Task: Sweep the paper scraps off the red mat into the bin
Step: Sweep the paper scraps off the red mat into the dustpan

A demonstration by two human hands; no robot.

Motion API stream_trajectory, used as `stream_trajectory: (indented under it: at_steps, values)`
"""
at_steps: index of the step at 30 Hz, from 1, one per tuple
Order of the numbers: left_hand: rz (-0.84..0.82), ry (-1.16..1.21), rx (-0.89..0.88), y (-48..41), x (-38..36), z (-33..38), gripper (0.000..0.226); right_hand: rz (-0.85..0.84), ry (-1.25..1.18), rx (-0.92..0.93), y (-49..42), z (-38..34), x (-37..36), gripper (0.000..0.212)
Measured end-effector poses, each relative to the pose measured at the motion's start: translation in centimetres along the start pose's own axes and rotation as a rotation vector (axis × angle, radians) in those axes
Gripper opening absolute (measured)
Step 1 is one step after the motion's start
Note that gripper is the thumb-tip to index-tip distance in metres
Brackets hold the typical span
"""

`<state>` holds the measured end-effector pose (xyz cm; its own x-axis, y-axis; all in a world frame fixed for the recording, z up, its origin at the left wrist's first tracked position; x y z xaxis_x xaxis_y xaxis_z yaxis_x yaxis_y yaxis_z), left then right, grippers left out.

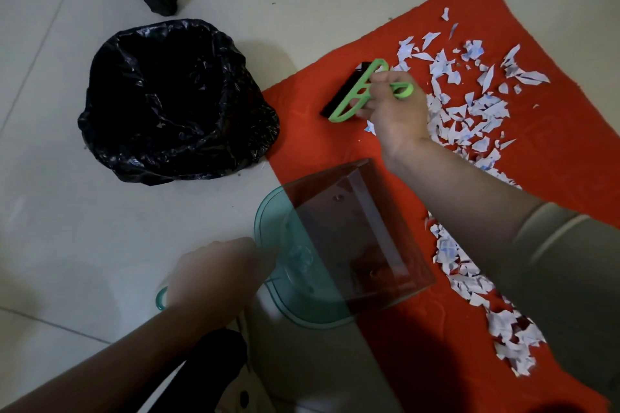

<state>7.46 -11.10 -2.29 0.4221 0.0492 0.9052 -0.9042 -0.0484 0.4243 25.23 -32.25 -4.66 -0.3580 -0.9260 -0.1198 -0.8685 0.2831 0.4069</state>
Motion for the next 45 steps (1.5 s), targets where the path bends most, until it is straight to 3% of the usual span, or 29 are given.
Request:
stream_trajectory:
  at_steps: [3,8,12,17,19,22,24,27,30,32,37,41,45]
  values:
    - [0.004,-0.005,-0.001,0.0,-0.1,0.1,0.052,0.069,-0.025,-0.069,-0.4,-0.2,1.6,0.013]
    - [0.027,0.003,0.008,0.1,-0.2,0.0,0.053,0.318,0.061,0.153,0.4,-0.4,3.5,0.016]
    - [0.024,0.007,0.006,0.1,-0.6,-0.1,0.054,0.226,0.053,0.211,0.9,-0.6,2.9,0.017]
    - [0.018,0.004,0.008,0.2,-0.7,-0.1,0.055,0.037,0.031,0.017,0.6,-0.1,2.5,0.008]
    - [0.019,-0.001,0.006,0.3,-0.8,-0.1,0.055,0.104,0.076,0.016,0.5,0.0,3.2,0.010]
    - [0.027,0.002,0.006,0.4,-0.8,-0.2,0.054,0.318,0.158,0.136,0.9,-0.2,4.3,0.021]
    - [0.033,0.004,0.004,0.4,-0.9,-0.2,0.054,0.362,0.118,0.226,1.3,-0.3,4.5,0.021]
    - [0.026,0.002,0.002,0.5,-0.9,-0.1,0.054,0.266,0.068,0.245,1.9,-0.8,3.9,0.021]
    - [0.015,0.000,0.006,0.6,-0.7,0.0,0.053,0.145,0.060,0.120,1.9,-0.4,3.6,0.020]
    - [0.008,0.001,0.008,0.6,-0.6,0.1,0.054,0.154,0.077,0.061,2.0,0.2,4.0,0.015]
    - [0.003,0.016,0.024,0.7,-0.6,-0.1,0.054,0.385,0.229,0.252,2.0,0.0,5.5,0.021]
    - [0.012,0.011,0.029,0.8,-0.6,-0.2,0.054,0.283,0.194,0.282,2.4,-0.3,4.8,0.013]
    - [0.015,0.006,0.031,0.8,-0.5,-0.1,0.054,0.155,0.210,0.156,2.7,0.5,4.4,0.019]
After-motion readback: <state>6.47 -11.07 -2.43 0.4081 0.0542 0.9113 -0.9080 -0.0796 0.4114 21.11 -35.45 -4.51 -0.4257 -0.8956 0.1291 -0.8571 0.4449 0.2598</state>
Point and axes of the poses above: each hand's wrist, its own y-axis away from the middle knuckle, its own x-axis out of the back of the hand, z = x × y, the point moved 1 cm from there along -y, towards the middle knuckle, and after that the axes turned 4 degrees about -y, right-handed, at the moved point
